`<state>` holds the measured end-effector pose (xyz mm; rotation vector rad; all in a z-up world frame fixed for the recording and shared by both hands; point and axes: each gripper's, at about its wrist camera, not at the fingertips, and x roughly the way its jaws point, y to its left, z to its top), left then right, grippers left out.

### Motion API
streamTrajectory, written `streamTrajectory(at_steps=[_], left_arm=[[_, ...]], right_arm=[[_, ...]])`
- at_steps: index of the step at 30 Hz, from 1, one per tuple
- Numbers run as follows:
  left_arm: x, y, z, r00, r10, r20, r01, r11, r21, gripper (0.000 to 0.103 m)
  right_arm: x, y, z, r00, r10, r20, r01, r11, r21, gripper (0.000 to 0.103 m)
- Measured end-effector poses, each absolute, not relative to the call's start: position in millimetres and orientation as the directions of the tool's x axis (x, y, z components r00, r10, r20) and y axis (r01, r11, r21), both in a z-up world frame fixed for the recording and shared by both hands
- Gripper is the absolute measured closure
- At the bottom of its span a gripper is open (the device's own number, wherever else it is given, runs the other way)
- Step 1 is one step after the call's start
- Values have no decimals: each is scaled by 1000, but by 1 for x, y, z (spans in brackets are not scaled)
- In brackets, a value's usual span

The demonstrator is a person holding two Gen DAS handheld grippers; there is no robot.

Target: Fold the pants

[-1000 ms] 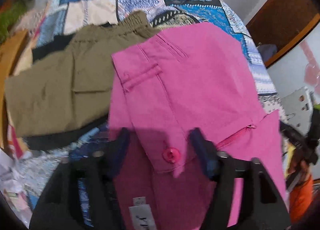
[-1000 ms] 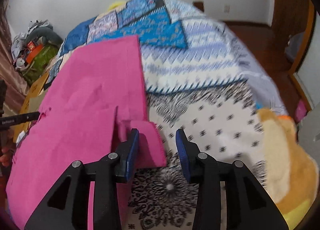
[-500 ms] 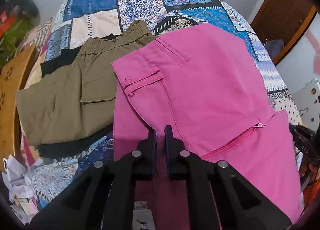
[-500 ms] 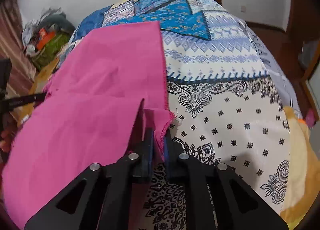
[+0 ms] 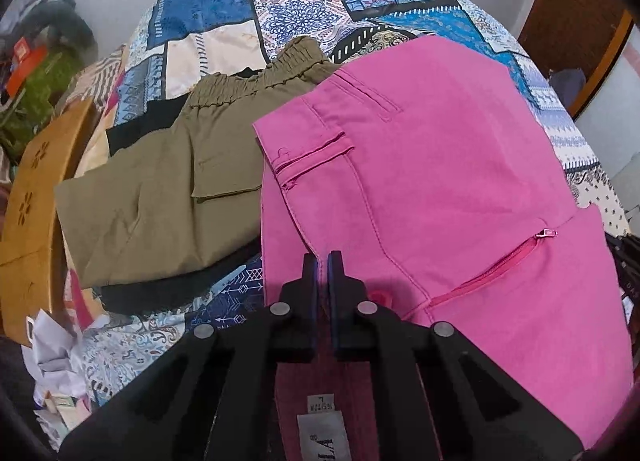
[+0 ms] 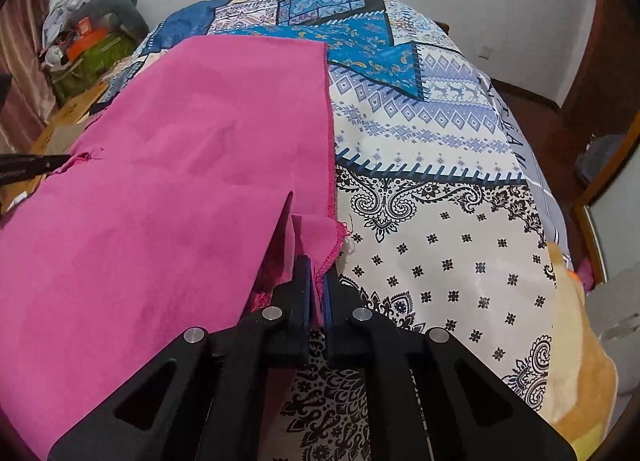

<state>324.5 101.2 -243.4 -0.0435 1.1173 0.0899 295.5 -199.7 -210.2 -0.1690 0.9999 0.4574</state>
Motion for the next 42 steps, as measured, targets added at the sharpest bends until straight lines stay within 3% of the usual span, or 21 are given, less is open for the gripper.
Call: streamTrajectory(at_steps=[5,7,10,12,15,23,34,42], left_arm=[[319,107,-227,452,67,-889,-65,997,41,92],[316,113,-216,478,102,-873,-82,994,72,86],[315,125,-199,519,112,-847,-94,993,73,62],[317,131,-187,554,133,-822,-106,990,89,47],[324,140,-176,579,156,-800,-122,987,104,36],[370,158,-189,545,135,-827,-164,985,53,33],[412,177,-243,455,63,-888,-175,984,-19,33],[427,182,-271,416,-56,-908,-186,972,-146,33]], right_arm=[[296,-204,-199,444,297,-845,-430,899,89,96],[296,-209,-187,470,291,-834,-419,904,80,94],[296,-213,-170,510,288,-811,-409,910,66,86],[298,-214,-158,538,294,-790,-406,912,63,72],[302,-214,-137,597,311,-740,-400,914,62,56],[338,-189,-115,627,372,-685,-436,896,87,42],[410,-160,-150,564,383,-732,-449,886,117,42],[456,-139,-186,502,381,-776,-466,876,128,42]])
